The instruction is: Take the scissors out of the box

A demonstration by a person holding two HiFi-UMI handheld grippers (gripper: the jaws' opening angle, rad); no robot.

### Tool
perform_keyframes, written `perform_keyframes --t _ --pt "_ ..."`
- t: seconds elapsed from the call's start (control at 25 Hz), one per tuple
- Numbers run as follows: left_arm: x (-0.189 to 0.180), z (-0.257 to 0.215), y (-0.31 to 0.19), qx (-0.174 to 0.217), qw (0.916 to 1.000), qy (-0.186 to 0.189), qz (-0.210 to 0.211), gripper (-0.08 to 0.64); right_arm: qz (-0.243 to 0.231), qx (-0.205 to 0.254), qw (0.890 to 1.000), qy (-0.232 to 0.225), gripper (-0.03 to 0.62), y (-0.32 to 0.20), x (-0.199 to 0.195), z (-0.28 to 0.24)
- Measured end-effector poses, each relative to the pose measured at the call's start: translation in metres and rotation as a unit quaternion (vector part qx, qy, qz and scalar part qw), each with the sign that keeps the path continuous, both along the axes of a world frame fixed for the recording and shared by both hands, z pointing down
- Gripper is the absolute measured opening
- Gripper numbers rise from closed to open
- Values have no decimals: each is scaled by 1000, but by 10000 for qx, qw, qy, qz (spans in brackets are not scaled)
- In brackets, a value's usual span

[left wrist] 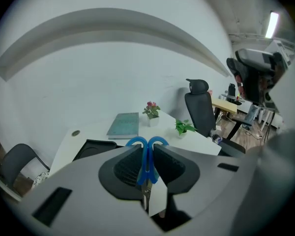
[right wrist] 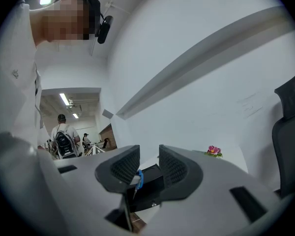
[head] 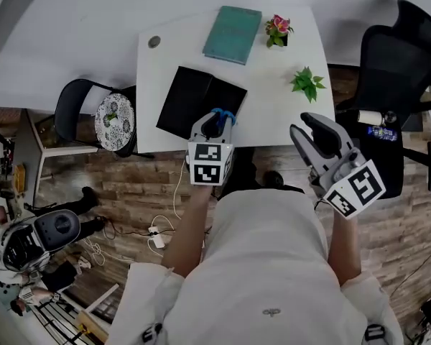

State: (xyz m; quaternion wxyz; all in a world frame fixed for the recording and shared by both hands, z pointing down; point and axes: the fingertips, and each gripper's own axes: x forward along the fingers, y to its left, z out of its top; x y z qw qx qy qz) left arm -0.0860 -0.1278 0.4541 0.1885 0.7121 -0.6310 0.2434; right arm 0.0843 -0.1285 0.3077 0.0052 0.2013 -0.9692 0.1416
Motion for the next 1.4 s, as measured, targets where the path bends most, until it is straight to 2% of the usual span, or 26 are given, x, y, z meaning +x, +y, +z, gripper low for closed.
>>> perform_keyframes --t 0.36,0.88,1.24,1.4 --pt "25 -61 44 832 9964 70 -127 86 -465 127 9988 -6 115 35 12 -2" --pt "53 -131 109 1808 9795 747 -479 86 -975 283 9948 54 50 74 18 1" --pt "47 -164 138 2227 9689 911 -585 86 -1124 509 9924 -12 18 91 0 -13" --pt "41 -174 146 2283 9691 745 -571 86 -1163 590 9915 -36 8 96 -9 -20"
